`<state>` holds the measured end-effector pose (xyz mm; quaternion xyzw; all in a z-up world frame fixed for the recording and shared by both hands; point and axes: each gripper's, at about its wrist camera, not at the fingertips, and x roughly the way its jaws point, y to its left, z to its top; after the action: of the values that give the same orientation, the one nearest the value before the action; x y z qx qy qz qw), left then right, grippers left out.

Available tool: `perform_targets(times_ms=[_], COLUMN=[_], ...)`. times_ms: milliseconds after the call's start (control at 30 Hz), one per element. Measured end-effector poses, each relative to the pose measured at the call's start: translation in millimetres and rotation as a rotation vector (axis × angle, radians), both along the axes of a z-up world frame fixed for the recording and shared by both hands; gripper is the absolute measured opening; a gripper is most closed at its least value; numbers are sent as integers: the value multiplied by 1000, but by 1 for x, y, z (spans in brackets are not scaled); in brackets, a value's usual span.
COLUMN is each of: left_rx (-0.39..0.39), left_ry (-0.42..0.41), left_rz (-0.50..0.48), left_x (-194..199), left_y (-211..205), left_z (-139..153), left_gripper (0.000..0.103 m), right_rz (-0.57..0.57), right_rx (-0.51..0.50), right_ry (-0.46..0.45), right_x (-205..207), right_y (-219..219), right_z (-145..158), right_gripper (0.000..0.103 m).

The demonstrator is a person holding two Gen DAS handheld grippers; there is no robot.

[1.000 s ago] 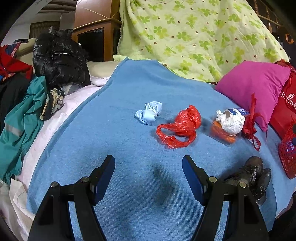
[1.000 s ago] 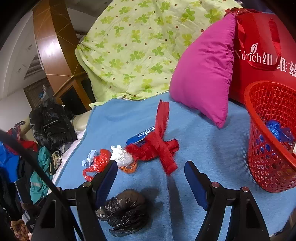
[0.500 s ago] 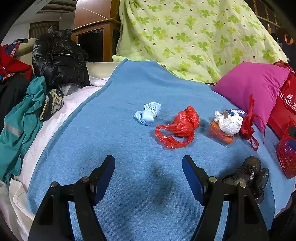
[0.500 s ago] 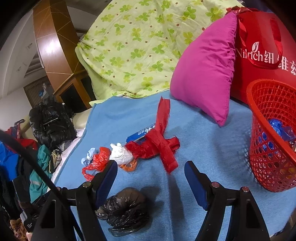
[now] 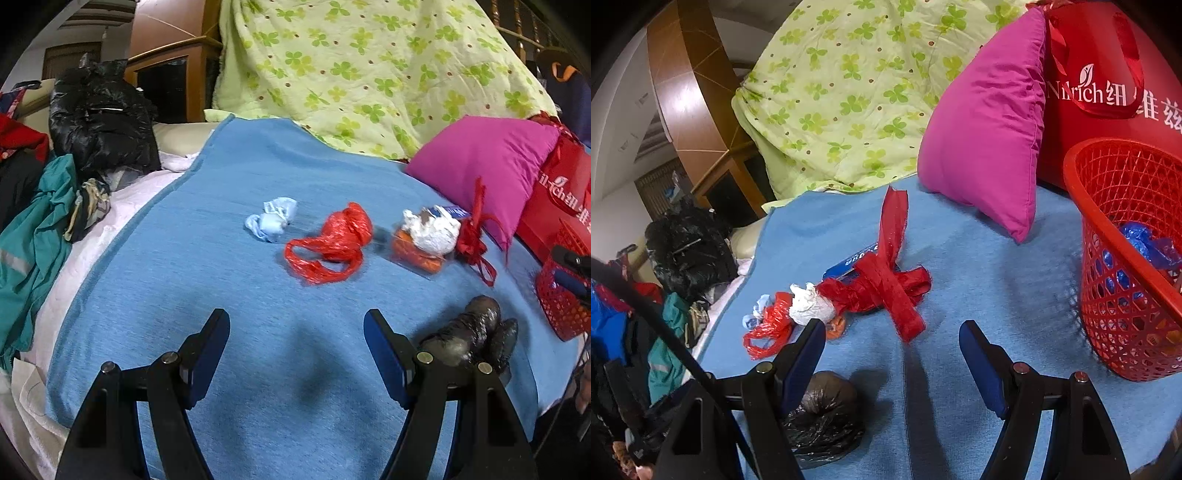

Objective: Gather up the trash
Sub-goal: 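Grasp the black plastic bag with the left tool while the right tool grasps the red ribbon bow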

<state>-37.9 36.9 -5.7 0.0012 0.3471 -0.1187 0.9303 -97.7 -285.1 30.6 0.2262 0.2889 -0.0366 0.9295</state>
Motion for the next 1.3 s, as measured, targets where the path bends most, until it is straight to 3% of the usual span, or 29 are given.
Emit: perform_targets(times_ms=[400, 533, 600, 667, 767, 933, 1200, 1300], left_rx=[-61, -57, -19, 9, -7, -14, -49, -43], left_ry=[29, 26, 17, 30, 90, 134, 178, 170], left_rz=[-223, -335, -381, -421, -442, -431, -449, -461], left_x=[-13, -17, -17, -12, -4, 4, 8, 5], left_y=[-49, -86, -109, -129, -140, -138, -132, -135], left_z=[-5, -6, -10, -16, -25, -34, -41, -41], left_gripper=[78, 79, 79, 79, 79, 79, 63, 59], right_rz=[-10, -23, -27, -9, 40, 123, 79, 61], right_rx=[114, 167, 206, 242, 247, 240, 323, 274], right_ry=[-14, -29, -31, -21, 11, 93, 225, 259], right_x=[-8, -11, -8, 3, 31, 93, 147, 154], right_y=[-29, -42, -48, -52, -50, -40, -21, -8], right_z=[0, -1, -3, -5, -6, -18, -60, -67], right_gripper=[78, 78, 78, 78, 78, 78, 78, 78])
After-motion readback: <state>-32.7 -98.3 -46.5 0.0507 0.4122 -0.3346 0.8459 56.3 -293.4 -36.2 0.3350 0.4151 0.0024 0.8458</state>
